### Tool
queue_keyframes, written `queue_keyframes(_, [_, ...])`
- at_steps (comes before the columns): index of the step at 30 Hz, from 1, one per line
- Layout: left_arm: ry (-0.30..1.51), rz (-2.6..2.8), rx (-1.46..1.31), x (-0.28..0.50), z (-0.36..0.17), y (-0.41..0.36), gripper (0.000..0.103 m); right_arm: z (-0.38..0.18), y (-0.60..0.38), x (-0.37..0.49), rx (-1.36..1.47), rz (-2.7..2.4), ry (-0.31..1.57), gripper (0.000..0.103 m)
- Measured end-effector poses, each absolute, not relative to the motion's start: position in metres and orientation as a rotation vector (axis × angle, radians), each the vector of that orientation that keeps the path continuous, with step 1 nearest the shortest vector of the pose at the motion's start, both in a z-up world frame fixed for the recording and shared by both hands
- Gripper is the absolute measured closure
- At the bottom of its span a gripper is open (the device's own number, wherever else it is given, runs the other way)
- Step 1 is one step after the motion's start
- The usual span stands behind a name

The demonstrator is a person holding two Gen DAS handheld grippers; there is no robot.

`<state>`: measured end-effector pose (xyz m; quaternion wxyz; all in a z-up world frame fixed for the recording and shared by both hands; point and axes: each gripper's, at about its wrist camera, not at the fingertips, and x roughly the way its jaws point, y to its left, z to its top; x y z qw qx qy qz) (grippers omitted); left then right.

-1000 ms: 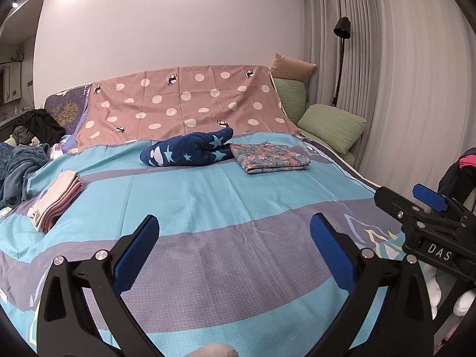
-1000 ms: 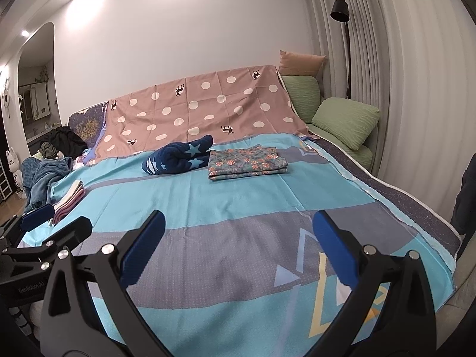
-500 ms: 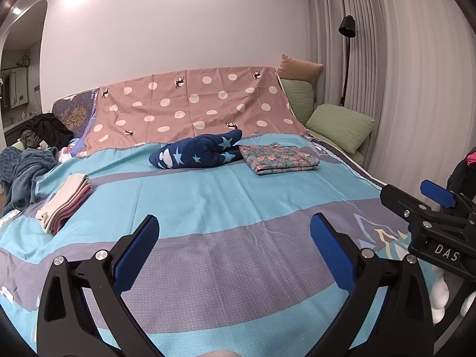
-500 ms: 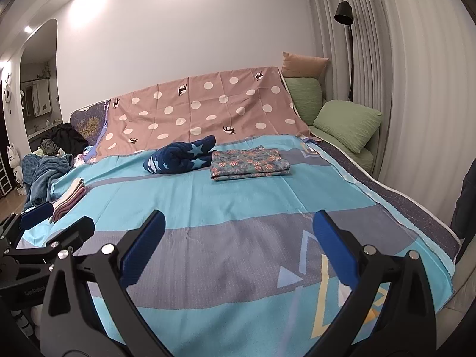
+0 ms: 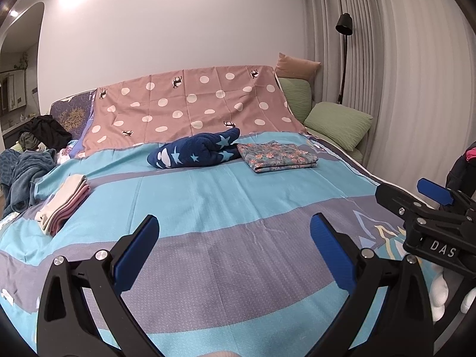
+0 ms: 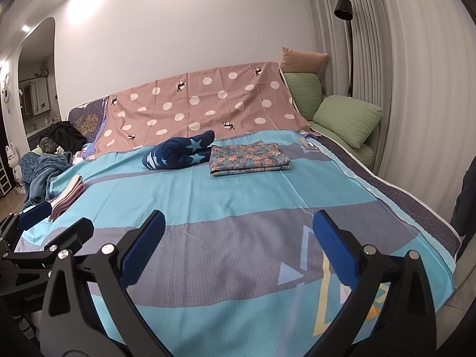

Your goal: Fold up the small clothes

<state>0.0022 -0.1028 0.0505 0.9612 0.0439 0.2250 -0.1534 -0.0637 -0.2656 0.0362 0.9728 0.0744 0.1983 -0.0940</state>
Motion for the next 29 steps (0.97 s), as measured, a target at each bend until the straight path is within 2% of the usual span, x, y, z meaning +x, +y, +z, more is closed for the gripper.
queue_keyframes(29, [0.474, -0.316, 0.104, 0.0072, 0.0459, -0.1071, 0.001, 0.0341, -0.2620, -0.0626, 0.133, -0.181, 0.411, 0.002])
